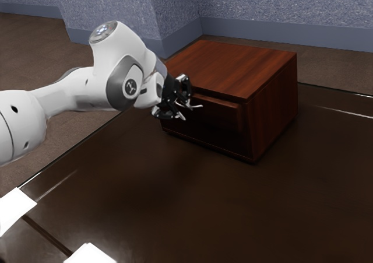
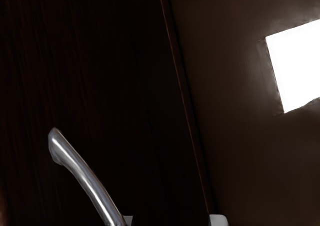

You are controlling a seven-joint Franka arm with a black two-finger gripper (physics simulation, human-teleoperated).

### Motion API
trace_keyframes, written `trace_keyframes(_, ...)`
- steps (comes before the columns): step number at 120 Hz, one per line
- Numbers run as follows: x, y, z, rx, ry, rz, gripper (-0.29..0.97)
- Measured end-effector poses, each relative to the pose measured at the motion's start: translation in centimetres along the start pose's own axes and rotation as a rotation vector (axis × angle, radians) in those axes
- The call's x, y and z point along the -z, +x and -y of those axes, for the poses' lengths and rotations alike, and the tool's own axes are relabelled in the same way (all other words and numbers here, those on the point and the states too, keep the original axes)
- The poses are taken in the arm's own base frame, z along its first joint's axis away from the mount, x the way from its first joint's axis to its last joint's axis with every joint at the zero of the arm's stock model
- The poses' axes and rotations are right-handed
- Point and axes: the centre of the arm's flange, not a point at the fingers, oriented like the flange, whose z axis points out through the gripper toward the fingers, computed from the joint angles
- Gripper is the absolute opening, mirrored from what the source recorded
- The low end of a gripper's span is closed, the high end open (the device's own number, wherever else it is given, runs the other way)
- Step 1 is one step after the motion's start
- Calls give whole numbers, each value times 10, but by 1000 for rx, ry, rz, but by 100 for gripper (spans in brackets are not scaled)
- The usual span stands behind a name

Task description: Pull the drawer handle with one arm to open the drawer

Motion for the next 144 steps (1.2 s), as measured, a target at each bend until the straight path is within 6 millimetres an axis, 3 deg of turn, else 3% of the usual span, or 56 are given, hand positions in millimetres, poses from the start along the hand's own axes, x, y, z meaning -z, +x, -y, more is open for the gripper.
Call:
trace_keyframes(6,9,3,-8,-7,5,2,-3)
trace_keyframes(32,44,18,-42,10,34,-21,-6)
trace_keyframes(42,43,9,-56,48,26,-21,-7)
trace_keyframes(56,41,8,-61,65,22,-22,-5)
trace_keyframes(119,80,32,-128,153,0,-43,-3)
trace_keyframes(144,91,32,-148,192,-13,-45,-2)
